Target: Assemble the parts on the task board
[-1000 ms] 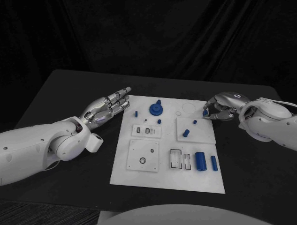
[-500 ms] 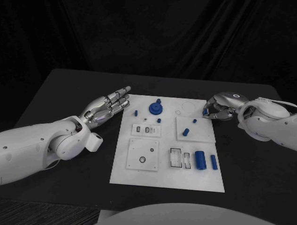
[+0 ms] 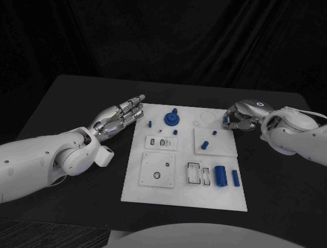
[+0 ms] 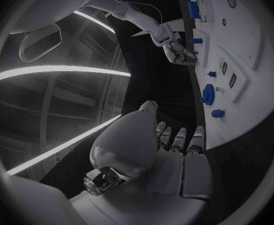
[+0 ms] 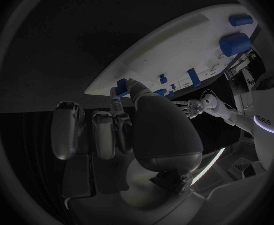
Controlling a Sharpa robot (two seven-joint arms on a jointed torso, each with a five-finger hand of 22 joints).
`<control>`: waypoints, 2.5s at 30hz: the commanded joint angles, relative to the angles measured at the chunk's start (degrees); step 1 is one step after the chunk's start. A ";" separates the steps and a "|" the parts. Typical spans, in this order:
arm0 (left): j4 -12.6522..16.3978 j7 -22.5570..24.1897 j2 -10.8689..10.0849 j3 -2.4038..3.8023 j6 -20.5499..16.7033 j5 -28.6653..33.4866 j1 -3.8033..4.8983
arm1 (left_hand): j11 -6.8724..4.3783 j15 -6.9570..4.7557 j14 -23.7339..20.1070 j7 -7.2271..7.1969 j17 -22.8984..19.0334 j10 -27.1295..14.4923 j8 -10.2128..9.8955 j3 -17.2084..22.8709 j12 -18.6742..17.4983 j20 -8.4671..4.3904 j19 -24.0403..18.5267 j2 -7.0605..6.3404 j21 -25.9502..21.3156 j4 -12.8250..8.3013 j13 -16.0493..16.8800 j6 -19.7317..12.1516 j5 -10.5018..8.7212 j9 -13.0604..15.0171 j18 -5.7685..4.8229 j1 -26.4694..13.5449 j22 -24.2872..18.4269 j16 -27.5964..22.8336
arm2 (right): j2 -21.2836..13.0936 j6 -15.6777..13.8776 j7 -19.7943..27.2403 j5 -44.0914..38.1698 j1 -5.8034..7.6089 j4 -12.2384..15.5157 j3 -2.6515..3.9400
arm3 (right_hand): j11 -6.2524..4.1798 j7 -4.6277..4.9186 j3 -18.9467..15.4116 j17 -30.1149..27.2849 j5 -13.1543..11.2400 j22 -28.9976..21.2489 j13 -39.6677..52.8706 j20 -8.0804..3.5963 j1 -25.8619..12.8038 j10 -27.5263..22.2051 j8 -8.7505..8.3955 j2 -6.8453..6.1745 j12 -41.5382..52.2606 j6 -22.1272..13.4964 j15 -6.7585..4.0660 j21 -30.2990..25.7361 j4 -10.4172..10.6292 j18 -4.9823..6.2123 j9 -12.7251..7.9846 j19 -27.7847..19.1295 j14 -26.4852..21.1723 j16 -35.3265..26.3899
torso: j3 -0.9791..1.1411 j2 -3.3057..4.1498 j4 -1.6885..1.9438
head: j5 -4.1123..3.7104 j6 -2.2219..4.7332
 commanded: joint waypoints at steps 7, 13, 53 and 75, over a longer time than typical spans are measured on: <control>0.38 0.53 -0.06 0.04 0.57 0.01 -0.10 | 0.43 0.42 0.08 0.08 -0.08 0.11 0.06 0.43 -0.20 0.43 0.11 -0.26 0.21 -0.07 -0.08 -0.24 0.28 0.02 1.01 0.04 0.06 -0.21 | -1.96 -6.28 0.11 2.95 0.43 5.11 0.15 | 0.48 -0.38 0.34 15.09 2.91 11.39 15.08 -0.12 0.41 6.05 0.32 0.81 0.15 1.60 0.15 -0.04 -0.34 -0.37 1.19 0.35 5.86 0.15 | -0.05 -0.09 0.16 | 0.51 0.29; 0.16 0.41 0.09 0.04 0.43 0.01 -0.10 | 0.43 0.42 0.08 0.08 -0.08 0.11 0.07 0.44 -0.20 0.44 0.12 -0.27 0.22 -0.07 -0.08 -0.20 0.27 0.03 1.01 0.04 0.07 -0.21 | -3.79 -4.95 -1.54 3.12 2.90 13.23 0.18 | 0.77 -0.22 -0.03 15.09 2.33 11.35 15.08 0.13 0.00 6.05 0.27 -0.05 0.15 1.84 0.42 -0.14 -0.38 -0.34 1.54 0.34 5.86 0.15 | -0.09 -0.06 0.05 | 0.55 0.10; -0.65 1.43 1.42 0.04 0.57 0.01 -0.10 | 1.86 0.72 0.08 -4.49 -0.08 0.11 -0.30 1.26 -0.20 0.48 0.15 -0.74 0.22 0.51 -0.08 -3.05 -0.33 -0.34 1.03 -1.23 0.06 -0.21 | 12.64 6.38 -5.07 -0.34 -0.40 10.62 0.13 | 1.25 0.23 -0.44 15.09 0.27 10.89 15.08 0.54 0.24 6.05 -0.43 -1.58 0.15 1.96 0.81 -1.59 -1.54 0.01 2.27 -0.27 5.86 0.15 | -0.05 -0.02 0.13 | 1.07 -0.57; -0.95 1.14 1.78 0.04 0.98 0.01 -0.13 | 1.85 0.79 0.08 -3.55 -0.08 0.11 -0.17 1.63 -0.20 0.54 0.14 -0.73 0.21 0.26 -0.08 -2.55 -0.03 -0.24 1.02 -1.04 0.06 -0.21 | 13.96 8.54 -5.59 -0.88 -0.98 9.46 0.13 | 1.10 1.08 -1.35 15.09 -3.53 10.56 15.08 0.66 -0.92 6.05 -4.36 -2.60 0.15 -3.46 0.77 -2.88 -2.02 0.28 1.78 -0.80 5.86 0.15 | -0.06 -0.02 0.06 | 1.27 -0.43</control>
